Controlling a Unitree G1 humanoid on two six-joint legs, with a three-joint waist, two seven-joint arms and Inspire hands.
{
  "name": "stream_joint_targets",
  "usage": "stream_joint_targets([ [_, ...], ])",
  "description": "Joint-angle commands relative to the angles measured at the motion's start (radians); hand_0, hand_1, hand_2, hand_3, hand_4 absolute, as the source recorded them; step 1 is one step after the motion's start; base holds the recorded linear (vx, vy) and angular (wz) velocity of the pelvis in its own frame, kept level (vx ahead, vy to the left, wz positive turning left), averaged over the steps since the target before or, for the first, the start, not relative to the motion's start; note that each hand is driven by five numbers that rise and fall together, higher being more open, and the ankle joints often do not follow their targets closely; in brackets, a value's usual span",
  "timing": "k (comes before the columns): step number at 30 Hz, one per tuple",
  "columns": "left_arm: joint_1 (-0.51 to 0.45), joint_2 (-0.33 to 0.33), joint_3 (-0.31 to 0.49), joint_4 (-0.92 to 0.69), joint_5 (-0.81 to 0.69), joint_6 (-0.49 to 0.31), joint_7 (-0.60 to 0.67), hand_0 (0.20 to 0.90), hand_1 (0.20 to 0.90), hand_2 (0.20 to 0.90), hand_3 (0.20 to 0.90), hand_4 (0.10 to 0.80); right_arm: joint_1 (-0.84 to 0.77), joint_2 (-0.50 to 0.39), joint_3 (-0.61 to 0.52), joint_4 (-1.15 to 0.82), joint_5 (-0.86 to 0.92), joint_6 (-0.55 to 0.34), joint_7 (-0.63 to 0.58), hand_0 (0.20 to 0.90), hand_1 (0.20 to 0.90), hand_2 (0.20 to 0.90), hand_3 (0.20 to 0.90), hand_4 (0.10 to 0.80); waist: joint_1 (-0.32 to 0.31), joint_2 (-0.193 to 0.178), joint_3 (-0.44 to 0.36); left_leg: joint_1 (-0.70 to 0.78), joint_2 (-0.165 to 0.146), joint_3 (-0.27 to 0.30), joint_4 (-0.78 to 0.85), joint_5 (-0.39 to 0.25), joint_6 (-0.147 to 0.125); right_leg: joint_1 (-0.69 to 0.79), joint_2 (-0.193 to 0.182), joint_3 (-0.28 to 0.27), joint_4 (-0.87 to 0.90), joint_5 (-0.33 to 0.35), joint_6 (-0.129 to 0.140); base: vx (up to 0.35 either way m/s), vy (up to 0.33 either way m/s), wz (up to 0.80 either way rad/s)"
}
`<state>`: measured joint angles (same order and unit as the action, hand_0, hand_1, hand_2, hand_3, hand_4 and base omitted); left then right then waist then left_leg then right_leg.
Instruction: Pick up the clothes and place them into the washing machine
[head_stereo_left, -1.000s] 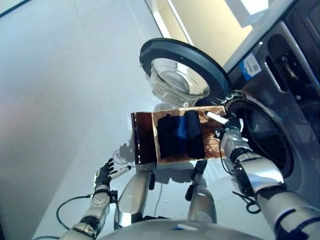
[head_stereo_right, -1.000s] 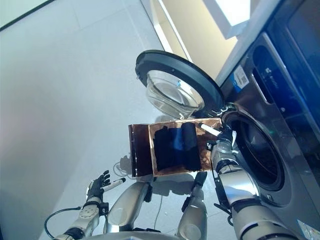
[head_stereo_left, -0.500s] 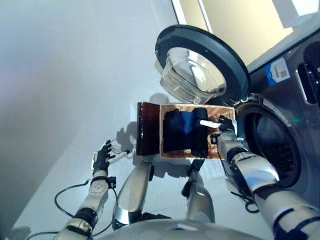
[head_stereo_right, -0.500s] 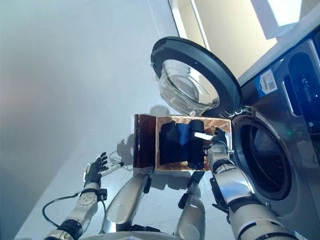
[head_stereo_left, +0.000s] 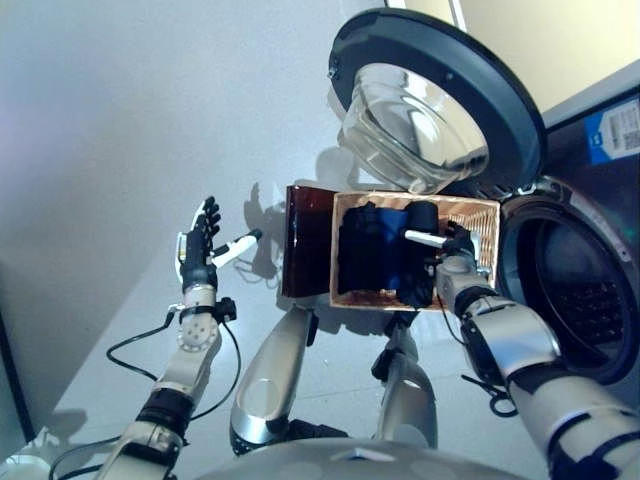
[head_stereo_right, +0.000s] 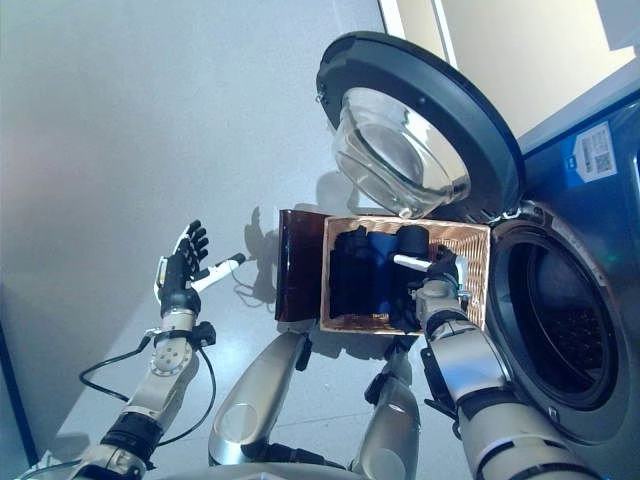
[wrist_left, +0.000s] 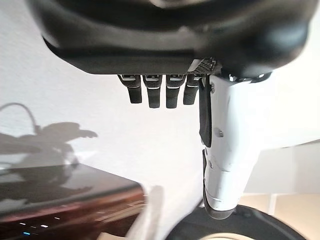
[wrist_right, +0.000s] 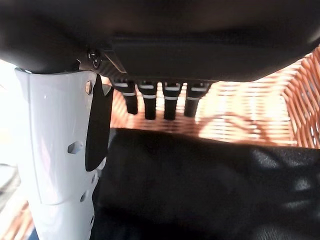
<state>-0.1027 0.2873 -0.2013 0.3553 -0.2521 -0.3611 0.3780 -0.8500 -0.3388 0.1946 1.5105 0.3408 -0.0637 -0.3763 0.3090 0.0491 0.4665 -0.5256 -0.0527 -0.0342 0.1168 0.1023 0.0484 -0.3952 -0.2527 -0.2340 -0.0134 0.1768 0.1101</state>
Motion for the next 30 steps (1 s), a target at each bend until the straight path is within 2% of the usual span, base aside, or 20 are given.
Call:
stream_joint_targets([
  [1, 0.015, -0.001, 0.042, -0.110, -0.006, -0.102, 0.039, 0.900, 0.900, 0.900, 0.900, 0.800, -0.032, -0.087, 0.023, 0.008, -0.007, -0.007, -0.051, 0.900, 0.900, 0.900, 0.900, 0.800, 0.031, 0.058, -0.052, -0.049, -0.005, -0.025, -0.004, 0.012, -0.086, 0.013, -0.037, 0.012, 0.153, -0.123, 0.008, 0.063, 0.013, 0.03],
  [3, 0.012, -0.002, 0.043, -0.148, 0.002, -0.107, 0.038, 0.900, 0.900, 0.900, 0.900, 0.800, -0.031, -0.091, 0.019, 0.016, -0.006, -0.002, -0.052, 0.900, 0.900, 0.900, 0.900, 0.800, 0.033, 0.062, -0.059, -0.056, -0.010, -0.027, -0.005, 0.010, -0.086, 0.012, -0.042, 0.008, 0.151, -0.125, 0.009, 0.055, 0.012, 0.04],
  [4, 0.012, -0.005, 0.046, -0.164, 0.002, -0.112, 0.039, 0.900, 0.900, 0.900, 0.900, 0.800, -0.029, -0.099, 0.018, 0.024, -0.013, 0.002, -0.054, 0.598, 0.598, 0.598, 0.598, 0.584, 0.039, 0.068, -0.061, -0.066, -0.015, -0.028, -0.002, 0.010, -0.087, 0.010, -0.046, 0.005, 0.147, -0.124, 0.009, 0.031, 0.013, 0.08],
  [6, 0.014, -0.011, 0.046, -0.180, 0.003, -0.114, 0.039, 0.900, 0.900, 0.900, 0.900, 0.800, -0.029, -0.104, 0.016, 0.027, -0.013, 0.003, -0.056, 0.477, 0.477, 0.477, 0.477, 0.498, 0.042, 0.071, -0.064, -0.071, -0.019, -0.030, -0.002, 0.010, -0.086, 0.010, -0.048, 0.002, 0.141, -0.122, 0.010, 0.040, 0.019, 0.07],
  [7, 0.017, -0.015, 0.044, -0.196, 0.004, -0.116, 0.034, 0.900, 0.900, 0.900, 0.900, 0.800, -0.027, -0.108, 0.014, 0.029, -0.019, 0.004, -0.055, 0.439, 0.439, 0.439, 0.439, 0.471, 0.050, 0.077, -0.068, -0.074, -0.023, -0.033, -0.006, 0.012, -0.086, 0.012, -0.051, -0.001, 0.134, -0.120, 0.012, 0.037, 0.019, 0.08],
  [11, 0.028, -0.023, 0.038, -0.177, 0.000, -0.118, 0.030, 0.900, 0.900, 0.900, 0.900, 0.800, -0.032, -0.116, 0.014, 0.032, -0.026, 0.008, -0.051, 0.464, 0.464, 0.464, 0.464, 0.488, 0.059, 0.084, -0.075, -0.078, -0.028, -0.034, -0.008, 0.011, -0.086, 0.016, -0.057, -0.006, 0.127, -0.120, 0.013, 0.040, 0.020, 0.07],
  [13, 0.031, -0.022, 0.032, -0.168, -0.003, -0.117, 0.028, 0.900, 0.900, 0.900, 0.900, 0.800, -0.032, -0.117, 0.012, 0.033, -0.026, 0.008, -0.052, 0.420, 0.420, 0.420, 0.420, 0.457, 0.061, 0.085, -0.077, -0.081, -0.030, -0.035, -0.004, 0.010, -0.085, 0.016, -0.060, -0.007, 0.128, -0.120, 0.013, 0.027, 0.003, 0.05],
  [14, 0.037, -0.025, 0.026, -0.177, -0.008, -0.115, 0.022, 0.900, 0.900, 0.900, 0.900, 0.800, -0.029, -0.117, 0.013, 0.034, -0.030, 0.008, -0.054, 0.200, 0.200, 0.200, 0.200, 0.300, 0.063, 0.087, -0.080, -0.084, -0.034, -0.036, -0.001, 0.007, -0.084, 0.017, -0.062, -0.009, 0.127, -0.120, 0.014, 0.025, -0.001, 0.04],
  [20, 0.063, -0.025, 0.030, -0.185, -0.008, -0.112, 0.014, 0.900, 0.900, 0.900, 0.900, 0.800, -0.033, -0.121, 0.009, 0.042, -0.045, 0.013, -0.061, 0.200, 0.200, 0.200, 0.200, 0.300, 0.066, 0.093, -0.090, -0.082, -0.039, -0.033, 0.004, 0.003, -0.081, 0.019, -0.064, -0.006, 0.126, -0.120, 0.013, 0.012, 0.006, 0.04],
  [30, 0.105, -0.022, 0.047, -0.156, -0.037, -0.105, -0.005, 0.900, 0.900, 0.900, 0.900, 0.800, 0.004, -0.133, -0.024, 0.031, -0.046, 0.022, -0.071, 0.200, 0.200, 0.200, 0.200, 0.300, 0.039, 0.095, -0.110, -0.038, -0.023, -0.011, -0.014, 0.003, -0.077, 0.036, -0.056, 0.031, 0.118, -0.112, 0.013, -0.005, 0.003, -0.05],
])
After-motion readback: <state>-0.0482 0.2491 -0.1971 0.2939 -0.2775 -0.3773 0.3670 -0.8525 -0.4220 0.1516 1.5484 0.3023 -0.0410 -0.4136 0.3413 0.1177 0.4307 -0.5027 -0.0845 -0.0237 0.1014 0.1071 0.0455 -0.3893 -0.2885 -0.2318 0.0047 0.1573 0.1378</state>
